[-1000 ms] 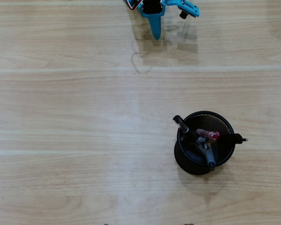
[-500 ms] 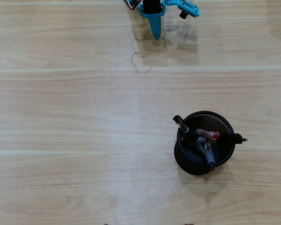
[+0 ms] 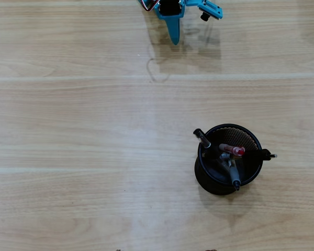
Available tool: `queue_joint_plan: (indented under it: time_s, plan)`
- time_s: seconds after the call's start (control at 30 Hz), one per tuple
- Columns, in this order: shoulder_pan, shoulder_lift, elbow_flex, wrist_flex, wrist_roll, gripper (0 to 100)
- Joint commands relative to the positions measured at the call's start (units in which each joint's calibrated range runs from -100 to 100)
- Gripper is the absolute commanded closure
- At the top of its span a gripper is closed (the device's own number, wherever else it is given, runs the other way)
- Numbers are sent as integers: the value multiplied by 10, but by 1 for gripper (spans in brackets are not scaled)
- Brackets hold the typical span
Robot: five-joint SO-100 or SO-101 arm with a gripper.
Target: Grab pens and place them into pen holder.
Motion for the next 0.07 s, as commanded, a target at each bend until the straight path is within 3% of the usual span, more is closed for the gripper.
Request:
queue_joint_plan:
  time_s: [0.0, 0.03]
  plan:
    - [2, 16, 2, 14, -2, 96]
    - [2, 16, 2, 14, -2, 96]
